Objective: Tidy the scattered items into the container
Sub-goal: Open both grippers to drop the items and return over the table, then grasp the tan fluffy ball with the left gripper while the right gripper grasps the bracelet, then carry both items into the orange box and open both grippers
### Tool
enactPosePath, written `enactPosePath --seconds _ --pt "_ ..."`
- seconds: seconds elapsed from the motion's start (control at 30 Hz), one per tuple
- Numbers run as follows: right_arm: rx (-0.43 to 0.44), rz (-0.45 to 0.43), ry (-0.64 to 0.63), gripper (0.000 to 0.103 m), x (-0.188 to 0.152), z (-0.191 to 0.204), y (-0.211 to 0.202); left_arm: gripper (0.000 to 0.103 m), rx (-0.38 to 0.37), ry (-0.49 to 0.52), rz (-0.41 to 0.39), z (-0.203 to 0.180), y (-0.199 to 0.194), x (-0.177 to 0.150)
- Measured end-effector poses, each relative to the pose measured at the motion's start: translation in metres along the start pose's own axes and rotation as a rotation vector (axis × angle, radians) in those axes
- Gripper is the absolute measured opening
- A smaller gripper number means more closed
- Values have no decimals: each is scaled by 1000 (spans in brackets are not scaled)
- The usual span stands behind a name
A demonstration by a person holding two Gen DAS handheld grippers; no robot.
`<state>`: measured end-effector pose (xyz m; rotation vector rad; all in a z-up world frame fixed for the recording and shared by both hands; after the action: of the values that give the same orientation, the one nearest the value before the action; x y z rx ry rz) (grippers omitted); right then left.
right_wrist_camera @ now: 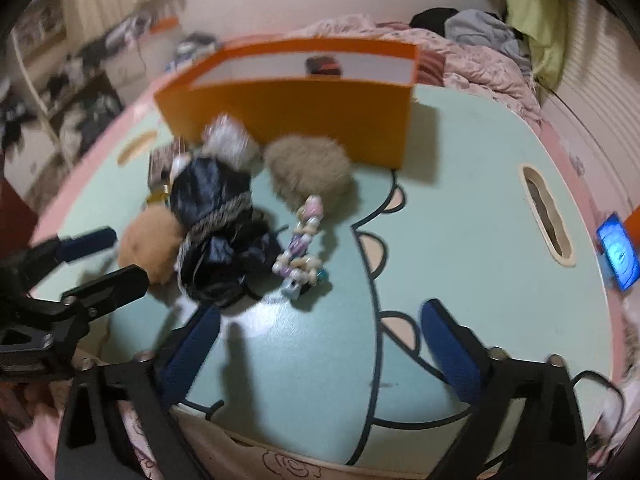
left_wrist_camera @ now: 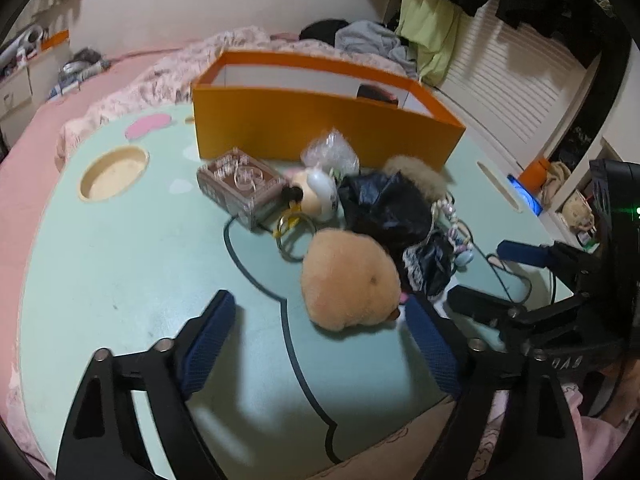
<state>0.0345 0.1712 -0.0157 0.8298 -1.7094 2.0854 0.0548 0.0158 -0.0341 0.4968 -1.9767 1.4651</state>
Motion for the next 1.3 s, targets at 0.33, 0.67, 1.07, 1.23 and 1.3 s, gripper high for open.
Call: enactPosePath --seconds 0.33,0.67,1.07,1.23,1.3 --pt "-4 0 -74 49 17 14 10 53 19 138 45 -21 21 2" --pt "66 -46 -60 22 17 14 0 50 28 36 -102 -3 -9 10" --pt "56 -101 -68 19 21 18 -23 50 60 55 -145 -2 -20 12" --pt "68 -128 -57 19 27 18 -33 50 60 69 -166 -5 -25 14" --pt "74 -125 -54 19 28 19 -34 50 58 71 -164 -5 -25 14"
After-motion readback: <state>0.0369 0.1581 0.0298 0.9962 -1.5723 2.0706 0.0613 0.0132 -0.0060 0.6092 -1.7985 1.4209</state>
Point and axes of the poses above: each gripper's, at about its wrist camera, not at the fingertips, and y roughly the way its jaws point, z to its left, x to its top, the point moved 7 cm from there along y, roughly the way its jaws point, and after that the axes turned 3 degrees about -z, right-handed, at the moved point
